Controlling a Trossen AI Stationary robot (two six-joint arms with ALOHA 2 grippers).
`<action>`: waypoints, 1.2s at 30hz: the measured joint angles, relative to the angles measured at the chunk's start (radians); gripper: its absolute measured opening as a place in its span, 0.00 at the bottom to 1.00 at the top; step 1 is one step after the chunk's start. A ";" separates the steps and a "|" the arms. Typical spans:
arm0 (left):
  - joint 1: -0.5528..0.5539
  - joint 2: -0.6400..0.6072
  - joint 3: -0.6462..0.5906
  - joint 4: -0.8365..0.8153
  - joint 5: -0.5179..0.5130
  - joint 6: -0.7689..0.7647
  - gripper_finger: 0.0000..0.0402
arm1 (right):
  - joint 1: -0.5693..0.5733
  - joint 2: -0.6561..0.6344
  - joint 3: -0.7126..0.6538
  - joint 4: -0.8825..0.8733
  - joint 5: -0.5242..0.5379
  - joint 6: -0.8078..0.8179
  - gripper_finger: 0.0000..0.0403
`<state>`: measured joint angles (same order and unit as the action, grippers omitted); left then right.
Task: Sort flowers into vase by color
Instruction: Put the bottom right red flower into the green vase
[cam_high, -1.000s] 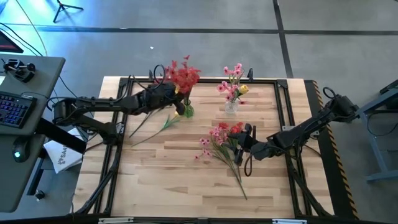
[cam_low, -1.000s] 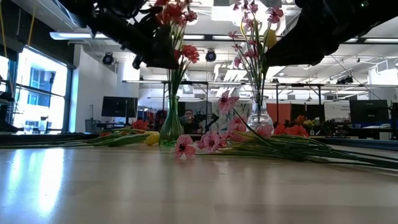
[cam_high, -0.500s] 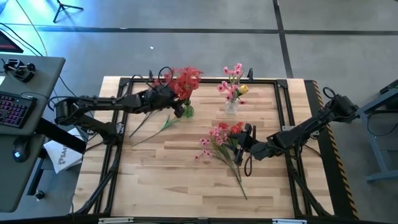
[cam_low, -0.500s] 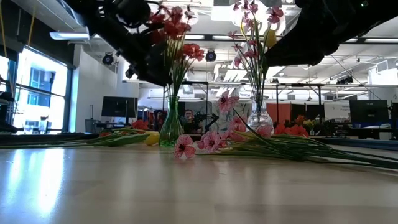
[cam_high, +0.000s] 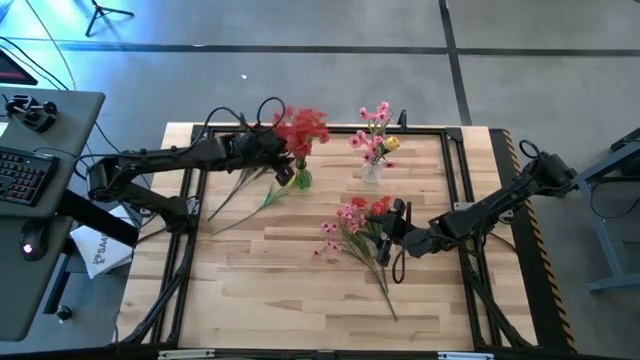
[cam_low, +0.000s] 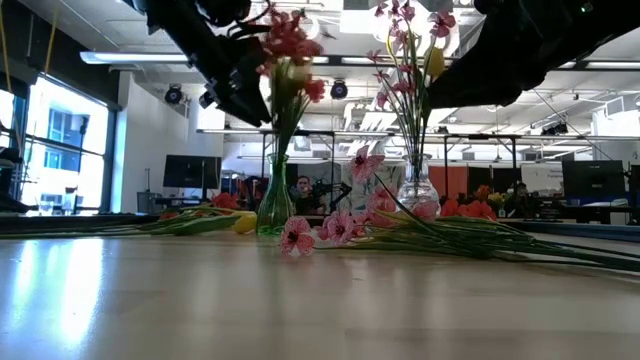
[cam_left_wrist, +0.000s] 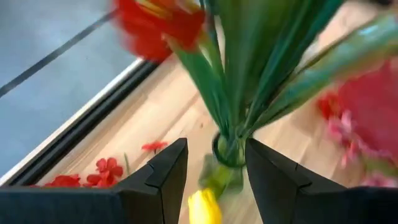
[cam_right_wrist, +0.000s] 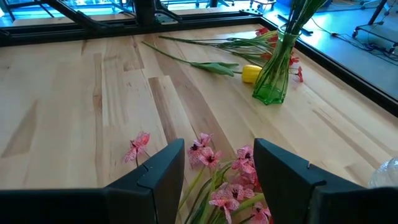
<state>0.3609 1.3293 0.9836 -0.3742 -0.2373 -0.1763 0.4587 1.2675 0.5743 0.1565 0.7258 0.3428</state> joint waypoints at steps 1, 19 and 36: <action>0.002 0.000 0.000 0.018 -0.018 -0.020 0.37 | 0.000 0.000 0.000 -0.002 0.000 0.001 0.47; 0.034 -0.200 0.000 -0.249 -0.077 -0.103 0.37 | 0.000 0.000 0.000 -0.038 -0.045 0.024 0.47; -0.268 0.009 -0.327 0.864 -0.138 -0.047 0.17 | 0.000 0.000 0.000 -0.017 -0.033 0.016 0.47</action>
<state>0.0926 1.3383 0.6571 0.4894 -0.3756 -0.2237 0.4591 1.2675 0.5747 0.1397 0.6929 0.3588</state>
